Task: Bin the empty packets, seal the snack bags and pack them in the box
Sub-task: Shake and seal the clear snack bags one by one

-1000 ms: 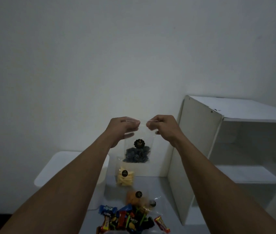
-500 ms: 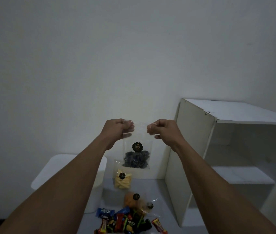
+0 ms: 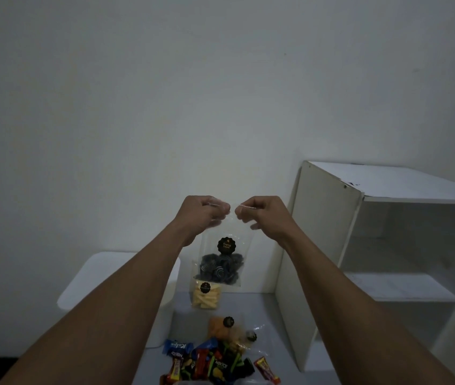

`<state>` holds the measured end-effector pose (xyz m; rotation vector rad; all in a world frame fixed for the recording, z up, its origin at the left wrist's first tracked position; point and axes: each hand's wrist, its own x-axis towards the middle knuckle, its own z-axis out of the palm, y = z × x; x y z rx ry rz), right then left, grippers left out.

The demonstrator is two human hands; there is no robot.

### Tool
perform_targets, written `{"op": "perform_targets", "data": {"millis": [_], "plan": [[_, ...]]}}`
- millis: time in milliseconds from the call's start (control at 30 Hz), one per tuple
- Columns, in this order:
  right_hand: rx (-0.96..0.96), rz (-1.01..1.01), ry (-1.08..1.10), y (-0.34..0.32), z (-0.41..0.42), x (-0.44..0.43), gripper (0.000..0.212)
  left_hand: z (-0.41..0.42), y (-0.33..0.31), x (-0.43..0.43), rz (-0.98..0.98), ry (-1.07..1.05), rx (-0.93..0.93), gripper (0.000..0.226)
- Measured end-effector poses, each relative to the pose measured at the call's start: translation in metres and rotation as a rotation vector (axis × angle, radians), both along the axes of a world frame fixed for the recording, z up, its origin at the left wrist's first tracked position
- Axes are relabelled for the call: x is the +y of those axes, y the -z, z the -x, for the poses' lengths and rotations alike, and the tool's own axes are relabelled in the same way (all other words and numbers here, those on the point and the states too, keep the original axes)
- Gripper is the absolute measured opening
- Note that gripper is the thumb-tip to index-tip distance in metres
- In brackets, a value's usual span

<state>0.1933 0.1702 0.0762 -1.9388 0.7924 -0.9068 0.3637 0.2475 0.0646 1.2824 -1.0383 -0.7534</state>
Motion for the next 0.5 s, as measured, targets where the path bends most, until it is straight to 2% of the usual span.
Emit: {"op": "perform_targets", "data": {"millis": [100,267,500], "plan": [[0.020,-0.018,-0.022,0.003,-0.003,0.000,0.013,-0.005,0.003,-0.002,0.028,-0.049,-0.038,0.004],[-0.017,0.036,0.013,0.004,-0.006,-0.008,0.007,-0.007,0.005,0.000,-0.007,0.018,0.017,0.018],[-0.049,-0.006,0.003,0.013,-0.009,-0.010,0.011,-0.019,0.008,-0.006,0.039,-0.102,-0.076,0.016]]}}
